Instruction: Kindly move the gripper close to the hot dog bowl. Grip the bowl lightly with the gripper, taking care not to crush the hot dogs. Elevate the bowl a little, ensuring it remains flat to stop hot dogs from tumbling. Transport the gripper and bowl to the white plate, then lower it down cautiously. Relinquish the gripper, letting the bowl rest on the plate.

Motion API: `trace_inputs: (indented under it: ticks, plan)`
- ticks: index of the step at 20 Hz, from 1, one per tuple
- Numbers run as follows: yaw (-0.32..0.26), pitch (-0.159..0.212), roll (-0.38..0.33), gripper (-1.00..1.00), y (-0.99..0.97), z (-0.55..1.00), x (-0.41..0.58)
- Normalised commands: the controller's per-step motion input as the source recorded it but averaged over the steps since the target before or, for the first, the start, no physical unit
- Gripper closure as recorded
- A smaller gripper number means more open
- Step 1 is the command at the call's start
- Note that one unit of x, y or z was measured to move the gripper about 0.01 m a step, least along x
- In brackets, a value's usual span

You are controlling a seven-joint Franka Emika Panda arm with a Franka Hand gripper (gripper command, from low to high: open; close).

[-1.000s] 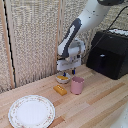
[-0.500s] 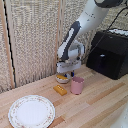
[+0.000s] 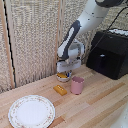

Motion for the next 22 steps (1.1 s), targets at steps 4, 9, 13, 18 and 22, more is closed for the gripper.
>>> trace_inputs:
  ticks: [4,9,13,18,22]
  plan:
    - [0.082,0.0,0.123,1.0,-0.01,0.62,-0.075]
    - [0.087,0.003,0.162,1.0,-0.03,0.74,-0.001]
    - [0.059,0.01,0.142,1.0,0.07,0.79,0.0]
    - [0.055,0.02,0.096,1.0,0.44,0.77,-0.025]
    - [0.053,0.028,0.07,1.0,0.66,0.59,-0.044]
